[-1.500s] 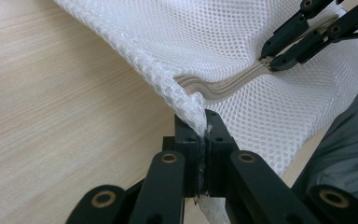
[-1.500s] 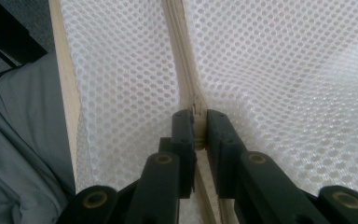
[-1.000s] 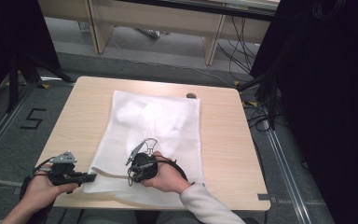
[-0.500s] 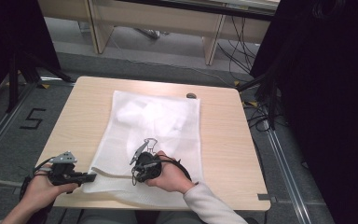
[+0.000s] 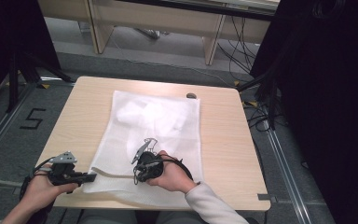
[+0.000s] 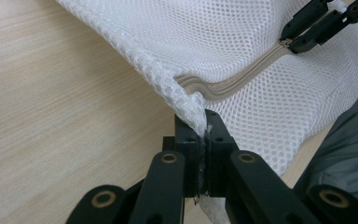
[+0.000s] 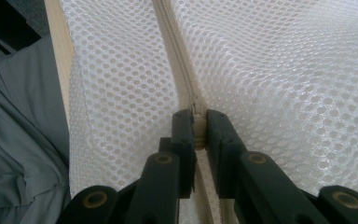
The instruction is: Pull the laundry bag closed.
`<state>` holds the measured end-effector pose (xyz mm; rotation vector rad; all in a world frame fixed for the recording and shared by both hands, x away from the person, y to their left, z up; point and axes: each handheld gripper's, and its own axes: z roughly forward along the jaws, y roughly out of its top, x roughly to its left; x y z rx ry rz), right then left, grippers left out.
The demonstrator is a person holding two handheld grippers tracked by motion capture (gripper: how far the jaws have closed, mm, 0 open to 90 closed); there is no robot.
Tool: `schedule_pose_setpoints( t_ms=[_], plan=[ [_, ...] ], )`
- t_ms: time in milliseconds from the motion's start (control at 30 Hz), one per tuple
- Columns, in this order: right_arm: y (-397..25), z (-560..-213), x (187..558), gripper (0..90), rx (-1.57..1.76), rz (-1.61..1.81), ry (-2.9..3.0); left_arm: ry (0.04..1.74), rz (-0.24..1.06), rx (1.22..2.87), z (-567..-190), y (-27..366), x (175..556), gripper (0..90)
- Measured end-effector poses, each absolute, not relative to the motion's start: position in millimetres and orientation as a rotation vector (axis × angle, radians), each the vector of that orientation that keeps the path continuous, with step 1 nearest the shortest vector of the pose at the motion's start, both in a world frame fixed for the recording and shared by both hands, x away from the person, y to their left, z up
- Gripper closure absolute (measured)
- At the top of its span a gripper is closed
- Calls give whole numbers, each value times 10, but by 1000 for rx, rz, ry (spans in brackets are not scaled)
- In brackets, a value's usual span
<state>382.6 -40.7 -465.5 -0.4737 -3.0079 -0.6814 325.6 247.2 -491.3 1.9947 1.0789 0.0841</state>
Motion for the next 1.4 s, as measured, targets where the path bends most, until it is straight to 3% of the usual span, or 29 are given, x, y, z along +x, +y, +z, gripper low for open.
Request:
schedule_pose_setpoints(
  t_ms=[1400],
  plan=[
    [-645, -4590, 3816, 824, -510, -680, -3014, 1078, 85, 2005, -4926, 2477, 3259, 859]
  ],
)
